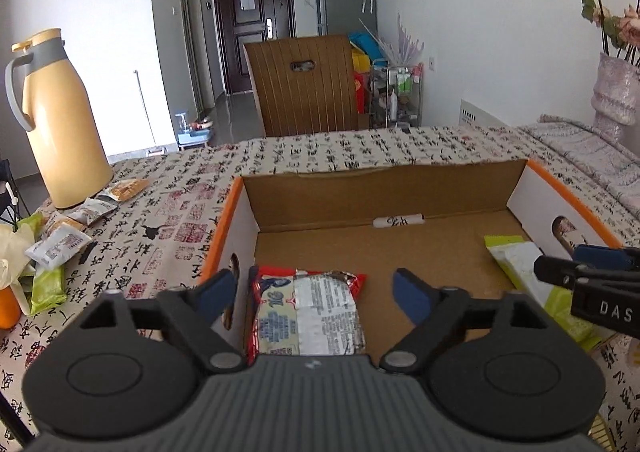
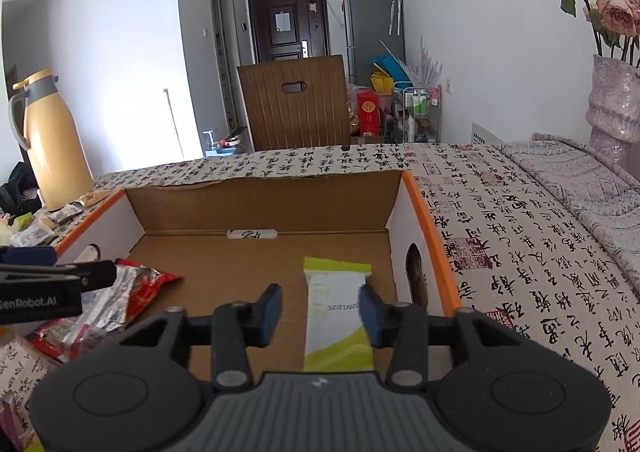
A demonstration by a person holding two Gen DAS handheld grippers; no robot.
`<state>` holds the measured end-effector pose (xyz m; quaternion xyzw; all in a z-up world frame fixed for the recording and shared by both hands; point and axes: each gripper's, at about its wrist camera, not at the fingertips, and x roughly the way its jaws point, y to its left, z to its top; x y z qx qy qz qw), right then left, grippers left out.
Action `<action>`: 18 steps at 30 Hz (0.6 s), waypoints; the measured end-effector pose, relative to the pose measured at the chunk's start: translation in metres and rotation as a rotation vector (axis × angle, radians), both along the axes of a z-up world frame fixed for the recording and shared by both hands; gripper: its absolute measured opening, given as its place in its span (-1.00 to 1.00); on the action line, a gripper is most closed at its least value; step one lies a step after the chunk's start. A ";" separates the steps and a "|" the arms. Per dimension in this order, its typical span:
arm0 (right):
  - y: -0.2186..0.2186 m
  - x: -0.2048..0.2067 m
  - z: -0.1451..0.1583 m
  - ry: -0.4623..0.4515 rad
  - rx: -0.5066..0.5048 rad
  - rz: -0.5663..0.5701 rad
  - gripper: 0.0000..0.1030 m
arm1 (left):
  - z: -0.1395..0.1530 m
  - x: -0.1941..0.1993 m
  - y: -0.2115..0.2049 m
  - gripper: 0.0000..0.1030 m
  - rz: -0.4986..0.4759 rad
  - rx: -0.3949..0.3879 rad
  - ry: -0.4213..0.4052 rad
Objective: Organize snacks
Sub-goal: 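Lower both packets into the red box and open both tools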
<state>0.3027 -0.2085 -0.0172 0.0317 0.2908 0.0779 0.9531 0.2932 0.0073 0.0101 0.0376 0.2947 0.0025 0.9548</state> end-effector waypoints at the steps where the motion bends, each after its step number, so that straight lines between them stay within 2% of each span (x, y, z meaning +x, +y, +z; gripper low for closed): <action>1: -0.001 -0.001 0.001 -0.006 0.001 -0.003 0.20 | 0.002 0.000 0.000 0.89 0.000 -0.003 -0.006; 2: -0.002 -0.003 0.003 -0.016 0.004 -0.007 0.36 | 0.004 -0.002 0.000 0.92 0.002 -0.005 -0.015; 4: -0.005 -0.005 0.007 -0.030 0.014 -0.011 0.48 | 0.008 -0.004 0.000 0.94 0.002 -0.009 -0.030; 6: -0.009 -0.008 0.012 -0.045 0.028 -0.022 0.77 | 0.012 -0.007 0.001 0.99 0.010 -0.009 -0.047; 9: -0.013 -0.014 0.022 -0.069 0.038 -0.028 0.96 | 0.020 -0.012 0.001 1.00 0.019 -0.009 -0.066; 18: -0.022 -0.047 0.053 -0.144 0.042 -0.034 1.00 | 0.054 -0.047 0.001 1.00 0.032 0.006 -0.132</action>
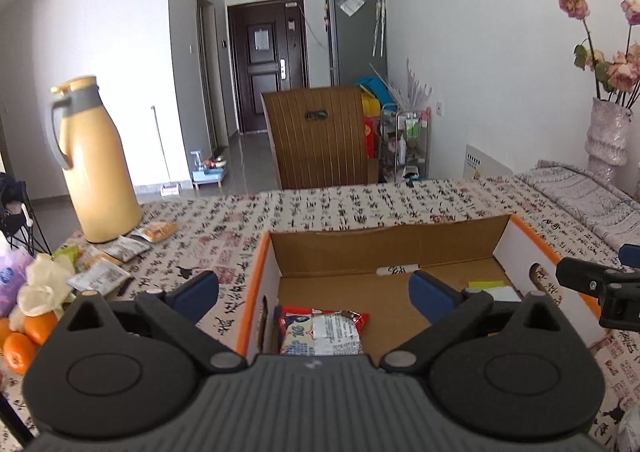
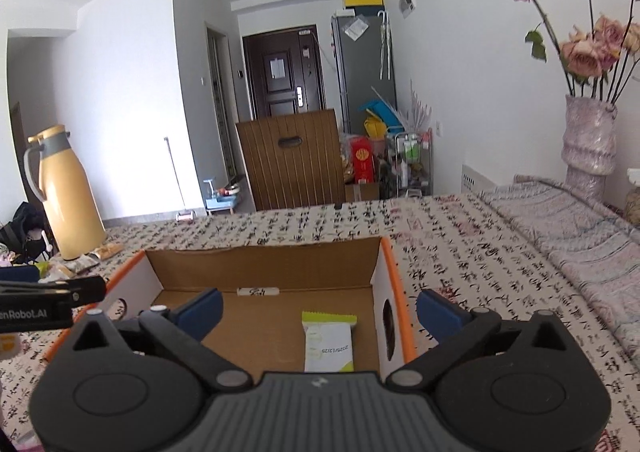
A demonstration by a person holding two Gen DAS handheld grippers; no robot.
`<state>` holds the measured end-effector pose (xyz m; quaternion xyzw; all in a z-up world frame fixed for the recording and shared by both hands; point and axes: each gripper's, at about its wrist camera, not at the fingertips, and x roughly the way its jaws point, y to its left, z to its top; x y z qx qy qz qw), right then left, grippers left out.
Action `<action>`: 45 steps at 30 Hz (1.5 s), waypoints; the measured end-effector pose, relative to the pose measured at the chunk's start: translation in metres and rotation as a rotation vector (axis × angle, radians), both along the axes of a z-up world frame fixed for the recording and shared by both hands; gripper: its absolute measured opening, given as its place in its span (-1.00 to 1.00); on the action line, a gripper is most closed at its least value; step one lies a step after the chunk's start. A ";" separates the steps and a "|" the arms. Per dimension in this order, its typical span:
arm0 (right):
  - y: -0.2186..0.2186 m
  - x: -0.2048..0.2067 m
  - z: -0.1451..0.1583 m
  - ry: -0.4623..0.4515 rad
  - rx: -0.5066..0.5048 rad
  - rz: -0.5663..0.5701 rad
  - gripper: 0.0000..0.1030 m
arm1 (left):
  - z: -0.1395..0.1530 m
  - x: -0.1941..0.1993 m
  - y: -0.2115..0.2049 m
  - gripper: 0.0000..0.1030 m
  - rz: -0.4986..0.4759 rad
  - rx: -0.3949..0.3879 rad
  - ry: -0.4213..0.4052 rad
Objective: Organize snacks
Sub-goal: 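Lower both packets into the red box and open both tools, then grasp the white packet with red print with the right tool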
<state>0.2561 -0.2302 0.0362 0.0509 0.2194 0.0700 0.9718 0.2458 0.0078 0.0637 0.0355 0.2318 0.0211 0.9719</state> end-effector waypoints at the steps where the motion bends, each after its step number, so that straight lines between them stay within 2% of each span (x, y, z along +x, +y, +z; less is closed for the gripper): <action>1: -0.001 -0.004 0.002 -0.005 0.000 0.000 1.00 | 0.002 -0.005 0.000 1.00 0.004 0.002 -0.005; 9: -0.017 -0.051 0.011 -0.024 -0.012 0.006 1.00 | 0.013 -0.050 0.005 1.00 0.002 -0.014 -0.032; 18: -0.037 -0.099 -0.003 0.012 -0.044 0.010 1.00 | -0.003 -0.083 0.015 1.00 -0.003 -0.051 0.000; 30: -0.055 -0.123 -0.056 0.189 -0.071 -0.021 1.00 | -0.037 -0.130 0.030 1.00 0.052 -0.065 0.028; 37: -0.059 -0.128 -0.083 0.256 -0.073 -0.053 1.00 | -0.062 -0.140 0.039 1.00 0.090 -0.098 0.091; 40: -0.059 -0.129 -0.088 0.264 -0.082 -0.062 0.88 | -0.066 -0.143 0.041 1.00 0.099 -0.102 0.103; 42: -0.058 -0.128 -0.090 0.268 -0.088 -0.080 0.63 | -0.067 -0.146 0.042 1.00 0.101 -0.103 0.106; 45: -0.056 -0.130 -0.093 0.260 -0.110 -0.094 0.42 | -0.068 -0.148 0.041 1.00 0.101 -0.105 0.110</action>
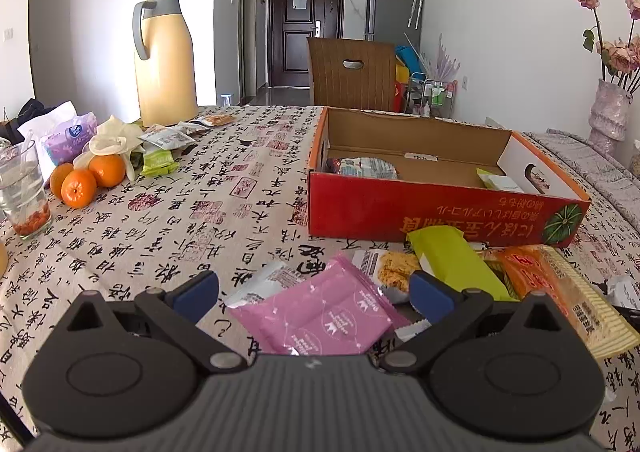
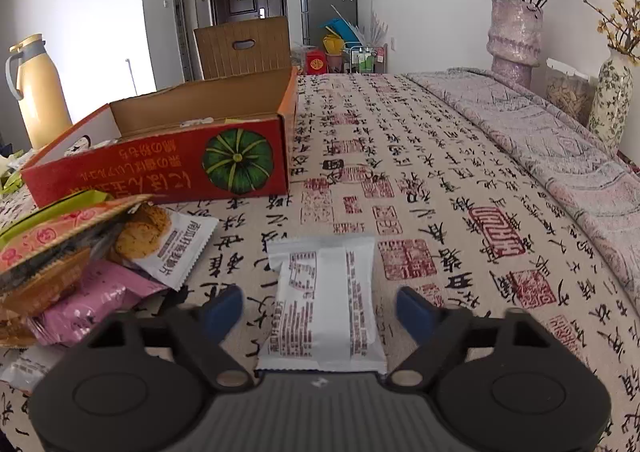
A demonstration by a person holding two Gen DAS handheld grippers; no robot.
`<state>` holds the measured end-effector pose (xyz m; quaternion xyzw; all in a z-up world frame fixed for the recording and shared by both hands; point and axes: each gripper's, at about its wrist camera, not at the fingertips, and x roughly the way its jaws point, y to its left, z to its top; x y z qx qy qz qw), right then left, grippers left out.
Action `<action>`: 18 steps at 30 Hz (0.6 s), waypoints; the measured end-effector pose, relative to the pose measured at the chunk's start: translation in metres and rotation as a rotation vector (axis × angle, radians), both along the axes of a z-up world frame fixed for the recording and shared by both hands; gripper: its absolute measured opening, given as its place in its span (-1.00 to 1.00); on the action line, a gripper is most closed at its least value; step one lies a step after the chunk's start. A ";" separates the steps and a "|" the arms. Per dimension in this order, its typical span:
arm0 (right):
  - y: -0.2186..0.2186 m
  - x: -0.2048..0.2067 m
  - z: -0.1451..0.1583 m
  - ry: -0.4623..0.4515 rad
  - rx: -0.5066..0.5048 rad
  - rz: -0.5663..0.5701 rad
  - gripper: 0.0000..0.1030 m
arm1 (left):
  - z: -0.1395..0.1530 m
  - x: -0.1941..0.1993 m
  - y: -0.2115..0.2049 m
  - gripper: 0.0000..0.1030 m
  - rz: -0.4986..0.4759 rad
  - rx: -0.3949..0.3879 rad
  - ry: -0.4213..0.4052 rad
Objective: Organize snacks
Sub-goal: 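Grasp the white packet with red print with the right tool, then grasp another white packet with red print with the left tool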
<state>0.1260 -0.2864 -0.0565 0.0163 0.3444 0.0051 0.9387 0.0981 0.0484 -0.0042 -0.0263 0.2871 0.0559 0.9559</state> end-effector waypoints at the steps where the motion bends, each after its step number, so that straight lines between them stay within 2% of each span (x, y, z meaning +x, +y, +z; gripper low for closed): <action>1: 0.001 -0.001 -0.001 -0.007 -0.016 -0.001 0.39 | 0.000 -0.001 -0.001 1.00 0.000 0.000 0.000; 2: 0.001 -0.002 -0.001 -0.013 -0.012 0.005 0.27 | 0.000 -0.002 -0.001 1.00 0.000 0.001 0.001; 3: 0.002 -0.003 0.000 -0.019 -0.012 0.013 0.02 | 0.000 -0.001 -0.001 1.00 0.000 -0.001 0.001; 4: 0.002 -0.005 0.001 -0.027 -0.014 0.022 -0.10 | 0.000 -0.001 -0.002 1.00 0.001 -0.002 0.003; 6: 0.002 -0.005 0.001 -0.030 -0.008 0.027 -0.21 | 0.000 -0.002 -0.002 1.00 0.004 -0.004 0.007; 10: 0.000 -0.011 0.005 -0.051 0.055 0.024 -0.22 | -0.001 -0.006 -0.002 1.00 0.012 -0.010 0.013; 18: 0.000 -0.019 0.013 -0.098 0.076 0.025 -0.22 | -0.002 -0.005 0.000 1.00 0.019 0.023 0.038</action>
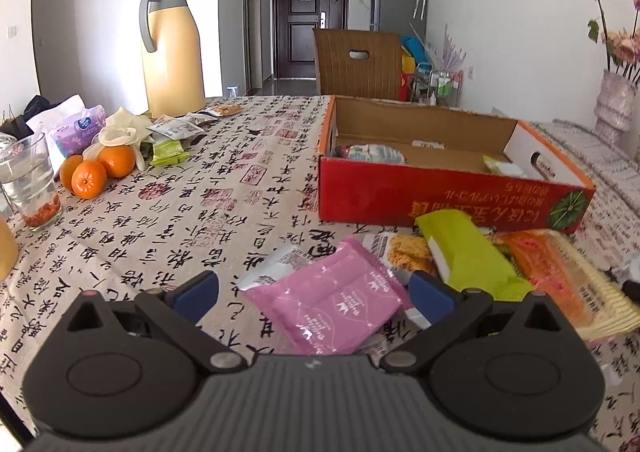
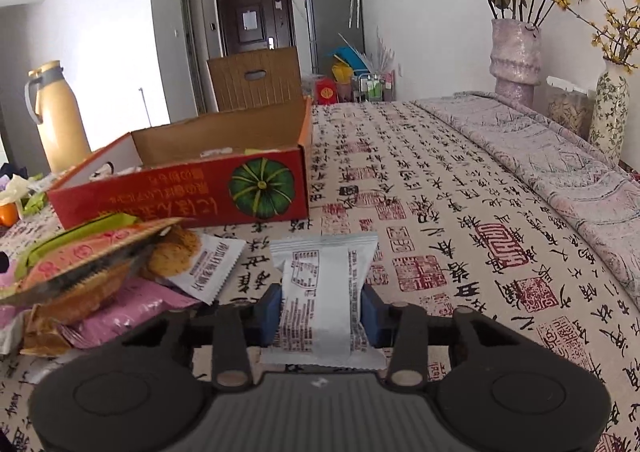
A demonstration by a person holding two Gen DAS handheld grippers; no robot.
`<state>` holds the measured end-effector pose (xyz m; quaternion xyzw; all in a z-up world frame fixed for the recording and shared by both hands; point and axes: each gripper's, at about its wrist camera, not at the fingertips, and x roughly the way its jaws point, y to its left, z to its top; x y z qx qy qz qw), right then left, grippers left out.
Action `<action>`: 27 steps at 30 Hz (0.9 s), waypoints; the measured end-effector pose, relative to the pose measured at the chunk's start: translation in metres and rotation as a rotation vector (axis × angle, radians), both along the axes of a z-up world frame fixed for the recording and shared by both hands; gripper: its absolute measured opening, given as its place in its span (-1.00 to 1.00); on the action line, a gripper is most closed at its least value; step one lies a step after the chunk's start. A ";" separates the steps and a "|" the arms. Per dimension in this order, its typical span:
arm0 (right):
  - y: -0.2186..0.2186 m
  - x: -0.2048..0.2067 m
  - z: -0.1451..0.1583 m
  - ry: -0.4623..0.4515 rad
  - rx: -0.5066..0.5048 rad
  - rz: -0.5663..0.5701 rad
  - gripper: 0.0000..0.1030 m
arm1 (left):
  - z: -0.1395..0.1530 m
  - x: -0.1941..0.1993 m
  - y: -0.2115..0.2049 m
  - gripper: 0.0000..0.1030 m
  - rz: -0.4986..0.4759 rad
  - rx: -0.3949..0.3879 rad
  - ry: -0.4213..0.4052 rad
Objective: Organize snacks
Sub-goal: 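Grasp another white packet with red print with the left tool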
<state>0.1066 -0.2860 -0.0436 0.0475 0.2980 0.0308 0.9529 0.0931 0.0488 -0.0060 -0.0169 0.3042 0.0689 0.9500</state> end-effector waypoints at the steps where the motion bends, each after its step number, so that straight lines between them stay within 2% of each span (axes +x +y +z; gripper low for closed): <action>1: 0.000 -0.001 0.000 -0.003 0.001 -0.002 -0.22 | -0.001 0.000 0.000 1.00 0.001 0.006 0.006; 13: 0.002 -0.008 0.002 -0.011 0.006 0.000 -0.22 | -0.015 -0.011 -0.004 1.00 -0.012 -0.020 0.078; 18: 0.004 -0.013 0.002 -0.013 0.010 0.011 -0.22 | -0.029 -0.007 -0.008 1.00 0.037 -0.052 0.154; 21: 0.005 -0.018 0.003 -0.016 0.011 0.016 -0.22 | -0.034 -0.008 -0.009 0.99 0.062 -0.066 0.169; 27: 0.004 -0.028 0.004 -0.021 0.015 0.020 -0.22 | -0.036 -0.020 -0.014 0.73 0.071 -0.044 0.155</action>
